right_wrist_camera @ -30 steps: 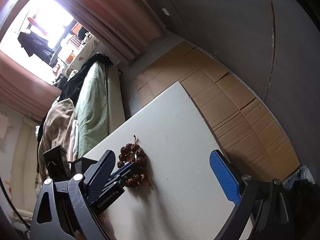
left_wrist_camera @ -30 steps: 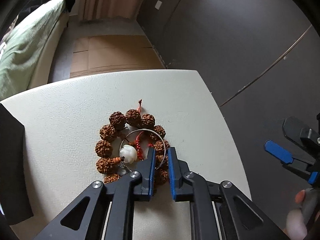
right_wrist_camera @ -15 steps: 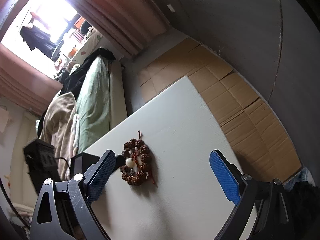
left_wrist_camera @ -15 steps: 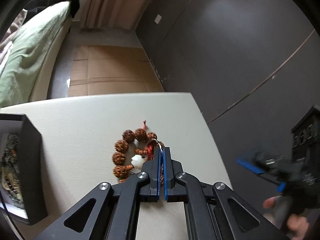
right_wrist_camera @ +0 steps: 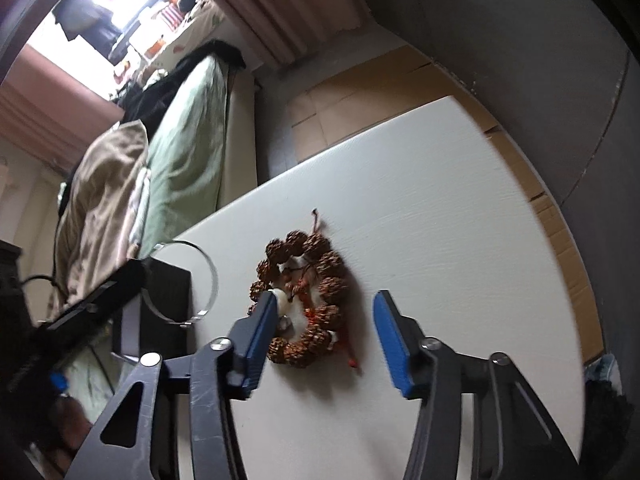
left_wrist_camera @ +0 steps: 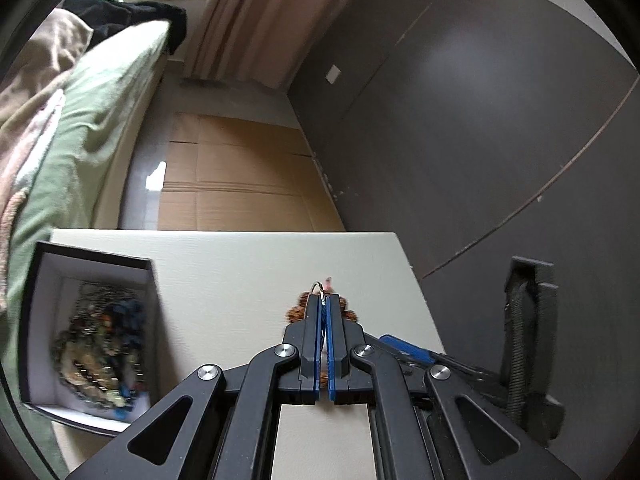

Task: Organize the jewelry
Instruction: 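Lift the silver ring with the left gripper while the right grasps the rudraksha bracelet, then carry both items over the black box and open both grippers to drop them, then move the left gripper to the red string bracelet on the table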

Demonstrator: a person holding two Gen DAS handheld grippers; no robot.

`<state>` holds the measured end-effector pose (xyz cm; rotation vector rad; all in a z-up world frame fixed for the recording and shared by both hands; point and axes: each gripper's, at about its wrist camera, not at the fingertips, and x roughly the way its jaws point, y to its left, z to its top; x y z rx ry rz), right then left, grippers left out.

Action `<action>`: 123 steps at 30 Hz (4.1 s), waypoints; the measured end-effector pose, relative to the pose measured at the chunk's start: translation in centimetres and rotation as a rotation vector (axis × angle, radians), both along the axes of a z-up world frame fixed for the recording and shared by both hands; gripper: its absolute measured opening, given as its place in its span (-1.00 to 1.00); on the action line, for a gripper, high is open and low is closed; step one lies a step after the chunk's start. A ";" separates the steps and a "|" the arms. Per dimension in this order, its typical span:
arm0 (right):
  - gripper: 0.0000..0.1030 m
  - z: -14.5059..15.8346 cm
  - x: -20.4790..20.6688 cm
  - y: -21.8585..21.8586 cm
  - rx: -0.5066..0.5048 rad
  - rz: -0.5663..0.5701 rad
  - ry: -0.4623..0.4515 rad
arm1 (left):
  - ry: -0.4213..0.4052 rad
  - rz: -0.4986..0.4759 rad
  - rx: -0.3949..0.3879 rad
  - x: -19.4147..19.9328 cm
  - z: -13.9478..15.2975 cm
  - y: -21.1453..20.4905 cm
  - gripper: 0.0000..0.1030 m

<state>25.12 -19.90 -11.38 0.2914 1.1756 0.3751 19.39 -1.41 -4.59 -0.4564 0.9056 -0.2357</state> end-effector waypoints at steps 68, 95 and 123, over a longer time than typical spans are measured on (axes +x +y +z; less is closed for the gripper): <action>-0.61 9.1 -6.4 9.0 0.239 0.197 -0.301 | 0.139 0.238 -0.033 -4.5 -0.3 13.5 -0.31; -0.11 7.6 -6.4 13.6 0.375 0.263 -0.234 | 0.010 0.377 -0.087 -8.1 3.6 18.5 0.89; 1.00 7.4 -5.7 -1.4 0.182 0.009 -0.187 | 0.005 0.141 0.123 -5.6 2.8 6.8 1.00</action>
